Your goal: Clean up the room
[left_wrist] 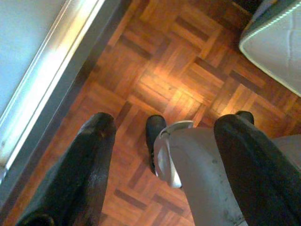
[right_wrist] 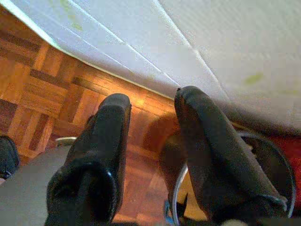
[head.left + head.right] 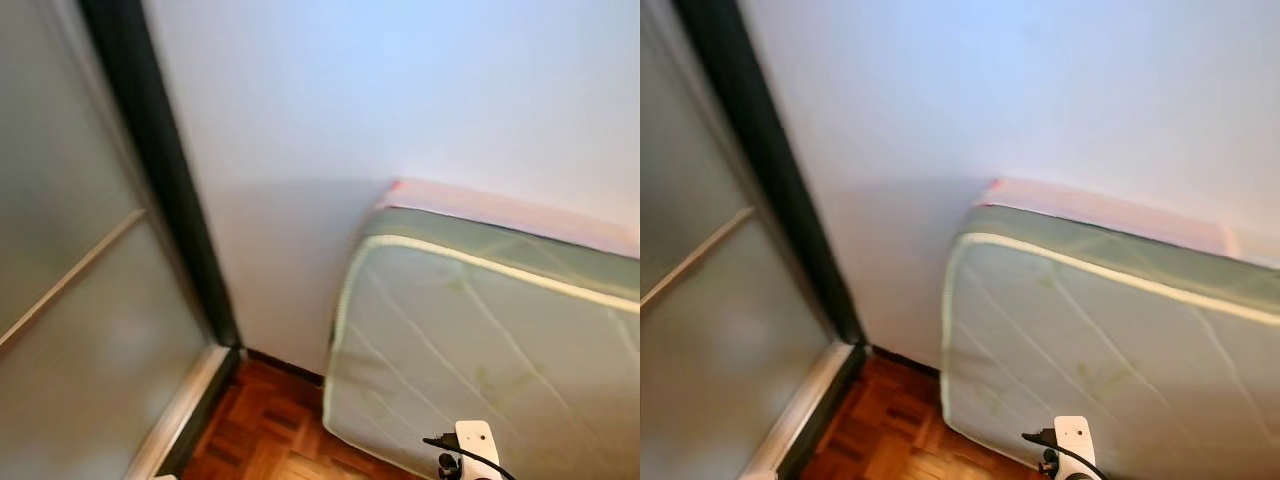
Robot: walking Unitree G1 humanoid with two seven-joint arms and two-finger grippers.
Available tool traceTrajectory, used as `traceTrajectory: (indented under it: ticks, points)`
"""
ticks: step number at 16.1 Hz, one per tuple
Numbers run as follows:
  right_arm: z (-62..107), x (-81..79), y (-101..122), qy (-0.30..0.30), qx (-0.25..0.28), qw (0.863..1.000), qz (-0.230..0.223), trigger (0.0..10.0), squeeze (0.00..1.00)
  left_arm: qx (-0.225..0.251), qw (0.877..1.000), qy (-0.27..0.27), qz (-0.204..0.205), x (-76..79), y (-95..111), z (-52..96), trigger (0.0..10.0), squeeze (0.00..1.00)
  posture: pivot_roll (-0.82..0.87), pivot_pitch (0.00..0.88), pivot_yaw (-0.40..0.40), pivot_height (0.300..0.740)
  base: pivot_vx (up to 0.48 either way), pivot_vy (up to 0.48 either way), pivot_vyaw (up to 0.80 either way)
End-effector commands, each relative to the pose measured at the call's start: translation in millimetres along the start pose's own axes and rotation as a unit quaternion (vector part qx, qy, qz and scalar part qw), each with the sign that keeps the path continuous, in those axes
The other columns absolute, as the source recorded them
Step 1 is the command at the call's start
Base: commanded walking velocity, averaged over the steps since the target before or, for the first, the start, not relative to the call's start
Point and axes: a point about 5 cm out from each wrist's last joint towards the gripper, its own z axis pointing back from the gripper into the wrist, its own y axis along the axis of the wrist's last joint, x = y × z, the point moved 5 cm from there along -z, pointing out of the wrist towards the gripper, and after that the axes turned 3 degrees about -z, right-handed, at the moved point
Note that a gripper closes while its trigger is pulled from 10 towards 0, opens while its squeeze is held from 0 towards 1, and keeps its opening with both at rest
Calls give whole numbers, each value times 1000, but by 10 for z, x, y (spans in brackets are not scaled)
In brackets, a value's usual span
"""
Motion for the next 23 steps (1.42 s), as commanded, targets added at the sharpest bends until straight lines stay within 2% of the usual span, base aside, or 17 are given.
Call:
traceTrajectory:
  ticks: [1,4,13,16,18,23]
  points:
    - [-46,27,168,37,-22,990,-135,10000,0,-16,1000,17,-14,90,463,-201,10000,0,-5,0,-8,740,0,0,-788]
    - [-39,45,130,35,-30,991,-126,10000,0,-25,998,4,-49,147,421,-200,10000,0,0,0,-7,740,0,0,-788]
    - [-50,36,170,33,-30,991,-123,10000,0,-25,998,2,-61,124,452,-205,10000,0,3,0,-1,740,0,0,-788]
    - [-49,37,171,33,-29,992,-120,10000,0,-22,997,6,-78,112,469,-206,10000,0,1,0,-4,740,0,-160,-788]
    - [-49,41,168,33,-30,992,-117,10000,0,-22,998,6,-63,115,462,-205,10000,0,0,0,-4,740,0,-240,-788]
    - [-48,43,158,32,-32,993,-113,10000,0,-23,997,5,-68,111,458,-203,10000,0,2,0,-3,740,0,0,-788]
